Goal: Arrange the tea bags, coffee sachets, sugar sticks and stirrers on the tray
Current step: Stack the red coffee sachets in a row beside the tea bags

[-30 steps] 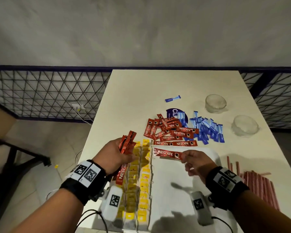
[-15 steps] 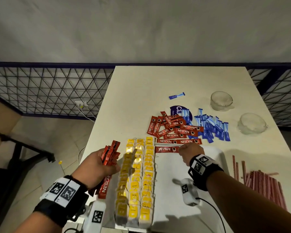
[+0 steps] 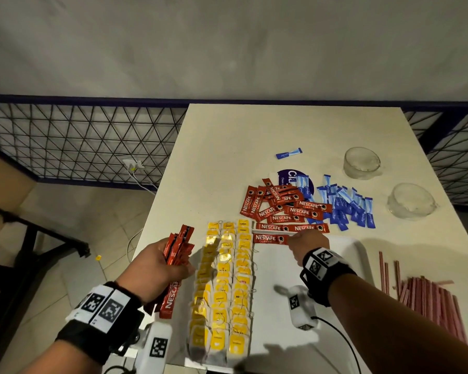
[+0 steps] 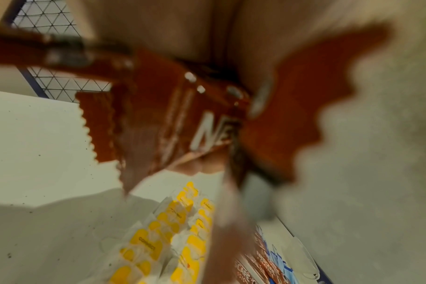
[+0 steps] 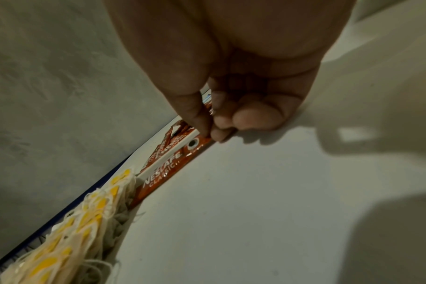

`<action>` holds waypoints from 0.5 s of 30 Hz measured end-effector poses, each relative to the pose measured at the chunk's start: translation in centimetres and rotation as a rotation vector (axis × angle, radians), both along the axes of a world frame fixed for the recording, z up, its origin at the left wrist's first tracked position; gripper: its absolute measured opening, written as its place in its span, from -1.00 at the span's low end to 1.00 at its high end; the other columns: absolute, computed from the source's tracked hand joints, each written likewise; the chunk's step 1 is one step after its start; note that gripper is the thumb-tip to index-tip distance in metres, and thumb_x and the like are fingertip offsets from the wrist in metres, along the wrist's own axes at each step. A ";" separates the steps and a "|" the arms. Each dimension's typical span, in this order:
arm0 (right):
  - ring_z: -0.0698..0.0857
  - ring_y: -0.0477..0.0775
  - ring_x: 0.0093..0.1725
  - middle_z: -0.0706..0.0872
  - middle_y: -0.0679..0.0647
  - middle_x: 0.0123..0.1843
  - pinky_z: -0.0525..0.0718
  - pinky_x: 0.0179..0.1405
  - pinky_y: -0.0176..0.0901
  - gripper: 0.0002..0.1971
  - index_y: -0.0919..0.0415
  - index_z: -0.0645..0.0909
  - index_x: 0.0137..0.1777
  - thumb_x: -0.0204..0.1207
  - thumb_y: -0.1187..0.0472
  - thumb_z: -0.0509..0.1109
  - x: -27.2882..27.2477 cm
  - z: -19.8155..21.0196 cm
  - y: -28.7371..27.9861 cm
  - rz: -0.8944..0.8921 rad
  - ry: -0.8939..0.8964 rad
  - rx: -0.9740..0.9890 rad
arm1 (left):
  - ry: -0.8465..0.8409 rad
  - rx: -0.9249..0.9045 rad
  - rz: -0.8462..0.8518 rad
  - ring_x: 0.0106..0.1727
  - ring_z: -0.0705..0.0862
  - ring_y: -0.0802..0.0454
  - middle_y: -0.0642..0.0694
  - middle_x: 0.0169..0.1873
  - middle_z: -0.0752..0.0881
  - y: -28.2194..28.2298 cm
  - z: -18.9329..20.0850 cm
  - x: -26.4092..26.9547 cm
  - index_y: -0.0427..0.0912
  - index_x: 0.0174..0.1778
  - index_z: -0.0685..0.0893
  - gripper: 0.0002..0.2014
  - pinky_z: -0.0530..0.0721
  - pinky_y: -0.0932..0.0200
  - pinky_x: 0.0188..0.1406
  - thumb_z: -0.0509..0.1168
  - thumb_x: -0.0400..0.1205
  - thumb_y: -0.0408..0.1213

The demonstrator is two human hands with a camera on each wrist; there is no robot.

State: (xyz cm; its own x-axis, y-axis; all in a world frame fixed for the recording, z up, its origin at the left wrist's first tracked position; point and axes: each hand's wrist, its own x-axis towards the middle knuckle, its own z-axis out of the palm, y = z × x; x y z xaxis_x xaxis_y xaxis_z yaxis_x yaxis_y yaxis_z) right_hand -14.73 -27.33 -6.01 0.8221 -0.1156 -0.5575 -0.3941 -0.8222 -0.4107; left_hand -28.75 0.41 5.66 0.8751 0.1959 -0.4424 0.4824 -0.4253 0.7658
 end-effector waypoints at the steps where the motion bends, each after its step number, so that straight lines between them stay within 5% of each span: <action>1: 0.78 0.16 -0.14 0.80 0.11 -0.19 0.77 0.01 0.00 -0.72 0.17 0.69 -0.23 0.49 -0.03 0.34 0.0 -0.1 0.0 0.006 0.002 0.000 | 0.001 -0.004 0.000 -0.32 0.76 0.04 -0.10 -0.31 0.79 0.1 -0.2 0.0 -0.07 -0.11 0.69 -0.75 0.61 0.16 -0.19 0.58 0.41 -0.39; 7: 0.61 0.01 -0.25 0.69 0.02 -0.19 0.50 -0.23 -0.21 -0.73 0.15 0.61 -0.10 0.54 -0.07 0.32 -0.9 2.5 -0.1 0.002 -0.119 0.013 | -0.002 -0.088 -0.017 -0.41 0.69 0.07 -0.01 -0.43 0.72 -0.2 -0.7 0.4 -0.17 -0.23 0.62 -0.75 0.62 0.11 -0.21 0.59 0.38 -0.39; 11: 0.63 -0.11 -0.34 0.73 -0.02 -0.09 0.59 -0.30 -0.19 -0.93 -0.02 0.66 -0.02 0.59 0.06 0.37 -3.1 8.0 3.0 0.166 -0.185 0.659 | 0.048 -0.180 -0.153 -0.39 0.68 0.08 0.03 -0.45 0.68 -2.2 -0.6 1.5 -0.16 -0.23 0.64 -0.76 0.65 0.03 -0.17 0.58 0.34 -0.35; 15: 0.64 -0.04 -0.36 0.71 -0.13 -0.20 0.57 -0.33 -0.20 -0.92 -0.09 0.68 -0.02 0.57 0.14 0.42 -3.8 10.9 4.3 0.321 -0.175 0.855 | 0.054 -0.319 -0.290 -0.37 0.69 0.16 0.11 -0.43 0.73 -5.1 0.0 2.9 0.10 -0.34 0.73 -0.79 0.64 0.15 -0.16 0.55 0.31 -0.33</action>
